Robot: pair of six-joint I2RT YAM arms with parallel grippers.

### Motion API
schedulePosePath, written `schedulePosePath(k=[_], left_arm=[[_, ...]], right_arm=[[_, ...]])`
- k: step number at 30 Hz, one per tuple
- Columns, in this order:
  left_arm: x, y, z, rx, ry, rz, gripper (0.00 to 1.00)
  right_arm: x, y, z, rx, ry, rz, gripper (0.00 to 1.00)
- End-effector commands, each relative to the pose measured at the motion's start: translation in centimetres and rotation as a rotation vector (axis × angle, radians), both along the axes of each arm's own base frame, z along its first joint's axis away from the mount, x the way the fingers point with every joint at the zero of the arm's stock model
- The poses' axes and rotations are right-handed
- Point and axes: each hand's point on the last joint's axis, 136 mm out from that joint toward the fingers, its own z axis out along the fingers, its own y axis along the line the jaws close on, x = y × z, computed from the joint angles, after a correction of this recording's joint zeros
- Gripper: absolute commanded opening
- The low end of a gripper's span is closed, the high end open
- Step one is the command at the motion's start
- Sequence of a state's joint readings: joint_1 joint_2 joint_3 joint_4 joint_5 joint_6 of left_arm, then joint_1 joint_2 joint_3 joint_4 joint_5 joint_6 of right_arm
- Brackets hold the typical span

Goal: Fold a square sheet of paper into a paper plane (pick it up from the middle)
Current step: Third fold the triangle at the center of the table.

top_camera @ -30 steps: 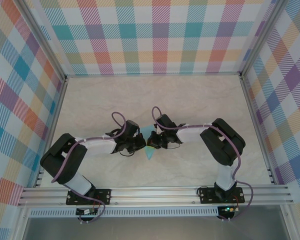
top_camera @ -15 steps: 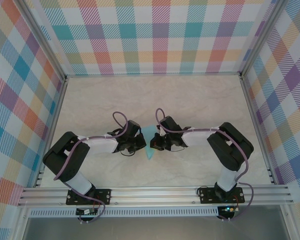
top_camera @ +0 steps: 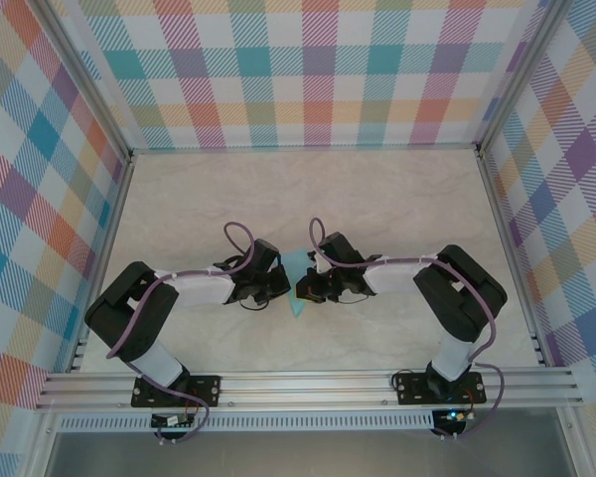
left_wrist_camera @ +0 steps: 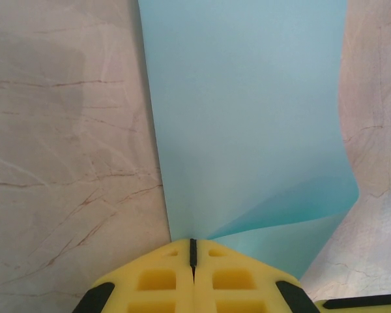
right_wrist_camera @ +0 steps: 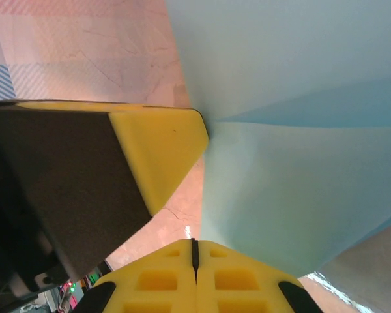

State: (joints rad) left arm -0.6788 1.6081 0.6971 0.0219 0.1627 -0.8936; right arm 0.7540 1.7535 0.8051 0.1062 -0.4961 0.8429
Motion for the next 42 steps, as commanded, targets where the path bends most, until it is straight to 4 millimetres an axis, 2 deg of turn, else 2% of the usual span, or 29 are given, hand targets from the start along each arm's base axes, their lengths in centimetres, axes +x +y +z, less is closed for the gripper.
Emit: schedulePosePath(k=[1, 15, 20, 27, 32, 39, 42], left_arm=[[-1.4, 1.5, -1.7, 0.090, 0.057, 0.012, 0.00], [-1.5, 1.4, -1.7, 0.093, 0.054, 0.013, 0.00], [-1.5, 1.5, -1.7, 0.096, 0.055, 0.015, 0.00], [-1.5, 1.5, -1.8, 0.100, 0.053, 0.019, 0.00], [-1.5, 1.5, -1.7, 0.099, 0.053, 0.020, 0.00], [-1.6, 1.5, -1.7, 0.099, 0.054, 0.020, 0.00], [-1.6, 1.5, -1.7, 0.100, 0.052, 0.020, 0.00]], right_arm=[[-1.2, 0.3, -0.9, 0.011, 0.012, 0.060, 0.05], [-2.6, -0.4, -3.0, -0.039, 0.061, 0.097, 0.05], [-2.4, 0.0, -1.7, -0.008, 0.030, 0.105, 0.05], [-3.5, 0.2, -0.6, 0.036, 0.009, 0.144, 0.06], [-4.3, 0.2, -1.3, 0.023, 0.025, 0.162, 0.06], [-4.4, -0.7, -3.7, -0.071, 0.064, 0.140, 0.05], [-4.3, -0.7, -3.3, -0.074, 0.056, 0.142, 0.05]])
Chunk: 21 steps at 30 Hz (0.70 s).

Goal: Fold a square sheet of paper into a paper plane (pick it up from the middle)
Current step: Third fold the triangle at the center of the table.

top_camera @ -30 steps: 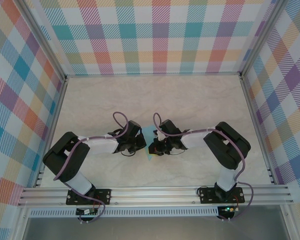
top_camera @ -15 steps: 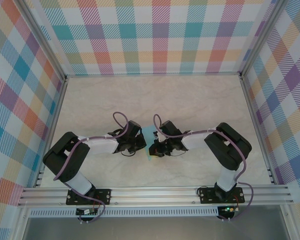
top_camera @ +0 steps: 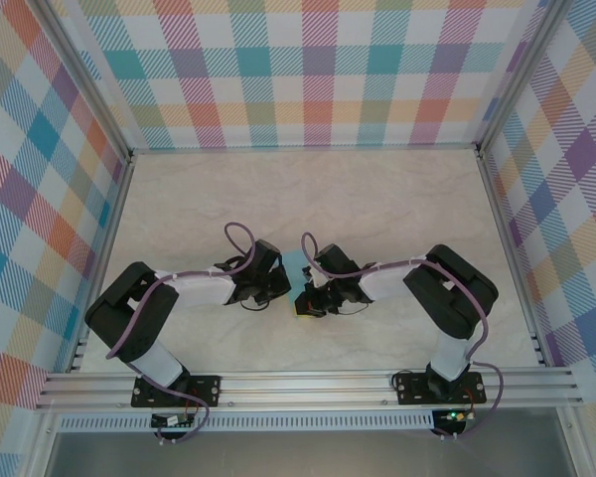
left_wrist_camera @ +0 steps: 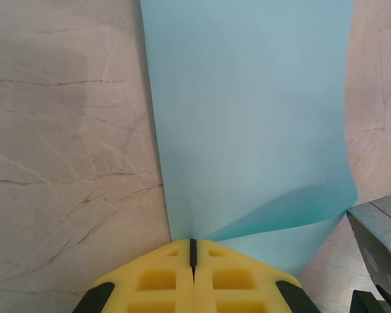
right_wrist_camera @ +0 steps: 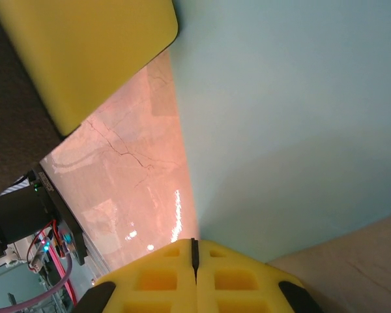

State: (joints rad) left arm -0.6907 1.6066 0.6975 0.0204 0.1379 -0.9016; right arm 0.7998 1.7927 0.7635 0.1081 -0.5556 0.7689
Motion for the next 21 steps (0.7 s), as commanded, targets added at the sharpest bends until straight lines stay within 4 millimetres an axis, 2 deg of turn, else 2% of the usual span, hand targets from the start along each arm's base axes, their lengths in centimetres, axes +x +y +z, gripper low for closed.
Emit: schedulePosePath(k=[1, 5, 7, 16, 18, 21], left_arm=[[-1.6, 1.5, -1.6, 0.087, 0.061, 0.012, 0.00], [-1.5, 1.5, -1.6, 0.086, 0.060, 0.013, 0.00], [-1.5, 1.5, -1.7, 0.089, 0.061, 0.013, 0.00], [-1.6, 1.5, -1.7, 0.089, 0.061, 0.011, 0.00], [-1.5, 1.5, -1.6, 0.088, 0.060, 0.013, 0.00], [-1.6, 1.6, -1.7, 0.092, 0.062, 0.012, 0.00]], right_arm=[[-0.6, -0.7, -0.8, -0.052, 0.009, 0.019, 0.05], [-0.5, -0.2, 1.2, -0.006, -0.032, 0.034, 0.05], [-0.7, -0.1, 1.6, 0.006, -0.037, 0.043, 0.05], [-1.7, -0.3, -1.0, -0.054, 0.011, 0.060, 0.05], [-1.4, -0.4, -0.8, -0.062, 0.000, 0.052, 0.05], [-0.4, -0.4, 1.1, -0.057, -0.073, 0.031, 0.06]])
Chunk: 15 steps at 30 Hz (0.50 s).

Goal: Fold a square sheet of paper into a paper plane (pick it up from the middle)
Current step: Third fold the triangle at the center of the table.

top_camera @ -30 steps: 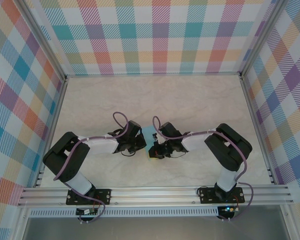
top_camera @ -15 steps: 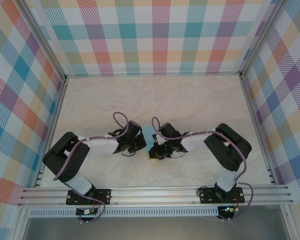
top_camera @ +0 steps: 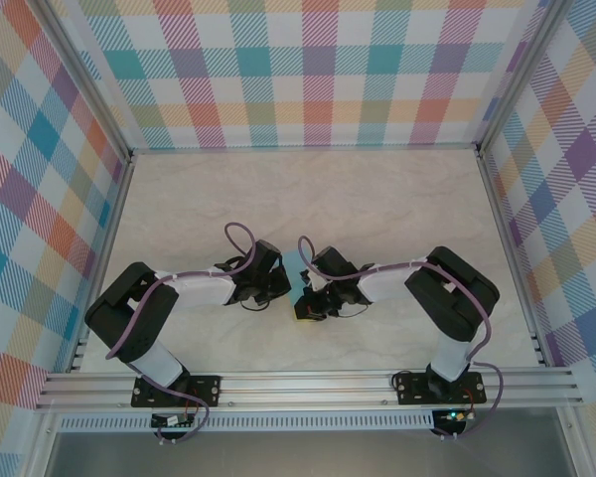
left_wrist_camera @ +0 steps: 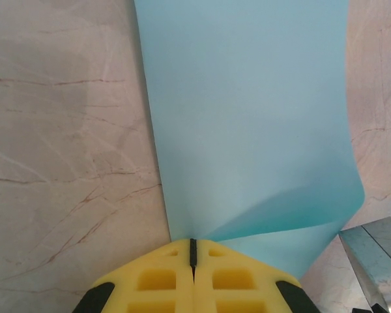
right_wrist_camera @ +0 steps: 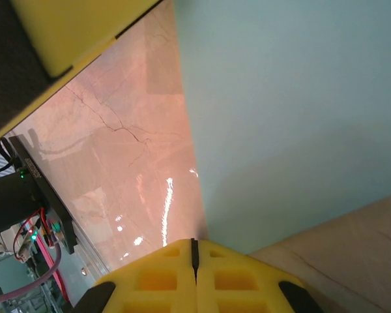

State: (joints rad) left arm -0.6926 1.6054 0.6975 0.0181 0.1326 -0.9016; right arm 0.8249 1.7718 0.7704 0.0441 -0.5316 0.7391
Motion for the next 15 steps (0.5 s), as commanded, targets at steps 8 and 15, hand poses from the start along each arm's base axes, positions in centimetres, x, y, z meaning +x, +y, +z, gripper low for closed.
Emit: schedulePosePath(k=[8, 15], left_arm=[[-1.6, 1.5, -1.5, 0.084, 0.061, 0.006, 0.00], [-1.5, 1.2, -1.2, 0.078, 0.056, 0.001, 0.00]], right_arm=[[4.1, -1.2, 3.8, -0.028, -0.199, -0.092, 0.08], [5.7, -0.8, 2.5, -0.053, -0.188, -0.106, 0.08]])
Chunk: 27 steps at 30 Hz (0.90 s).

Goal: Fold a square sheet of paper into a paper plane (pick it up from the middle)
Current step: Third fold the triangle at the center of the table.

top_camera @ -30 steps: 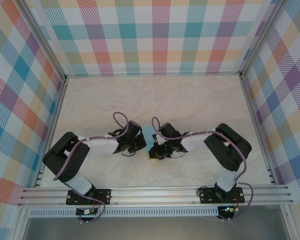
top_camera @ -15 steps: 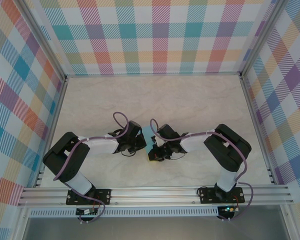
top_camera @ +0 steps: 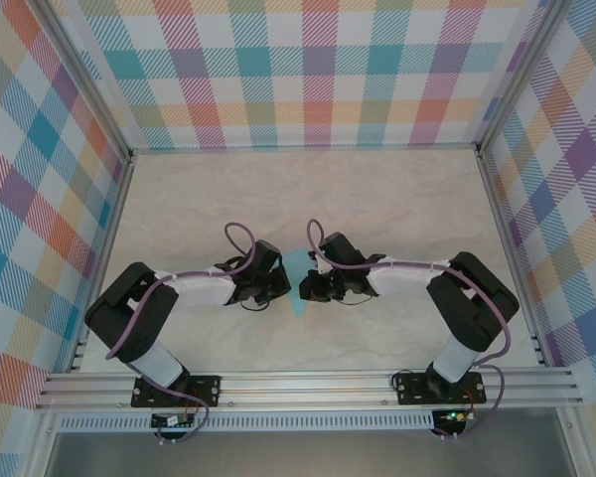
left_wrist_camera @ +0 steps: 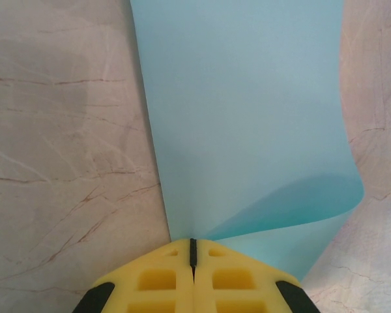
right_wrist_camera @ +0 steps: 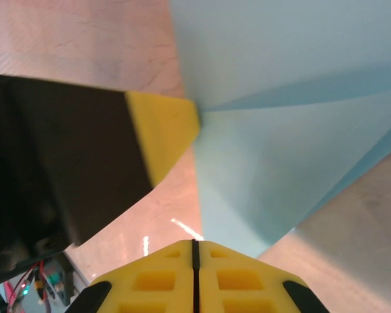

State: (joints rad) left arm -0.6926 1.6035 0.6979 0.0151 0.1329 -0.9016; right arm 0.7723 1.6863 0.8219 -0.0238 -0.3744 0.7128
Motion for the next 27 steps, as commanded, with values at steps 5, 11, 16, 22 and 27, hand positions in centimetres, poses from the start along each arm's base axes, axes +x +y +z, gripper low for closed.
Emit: schedulePosePath(k=[5, 11, 16, 22, 27], left_arm=[[-1.3, 1.0, -0.9, 0.067, 0.049, -0.002, 0.00], [-0.7, 0.1, 1.3, 0.006, -0.006, -0.013, 0.01], [-1.0, -0.9, 3.0, -0.064, -0.050, -0.035, 0.09], [-2.5, -1.1, 3.3, -0.080, -0.053, -0.049, 0.14], [-4.0, -1.8, 2.2, -0.115, -0.022, -0.053, 0.10]], right_arm=[[1.8, 0.0, -1.6, -0.049, 0.001, -0.026, 0.07], [1.1, -1.5, -3.7, -0.115, 0.057, -0.082, 0.06], [0.7, -2.0, -4.3, -0.135, 0.101, -0.127, 0.06], [0.8, -2.0, -4.2, -0.138, 0.134, -0.169, 0.07], [0.7, -1.6, -4.1, -0.133, 0.164, -0.171, 0.07]])
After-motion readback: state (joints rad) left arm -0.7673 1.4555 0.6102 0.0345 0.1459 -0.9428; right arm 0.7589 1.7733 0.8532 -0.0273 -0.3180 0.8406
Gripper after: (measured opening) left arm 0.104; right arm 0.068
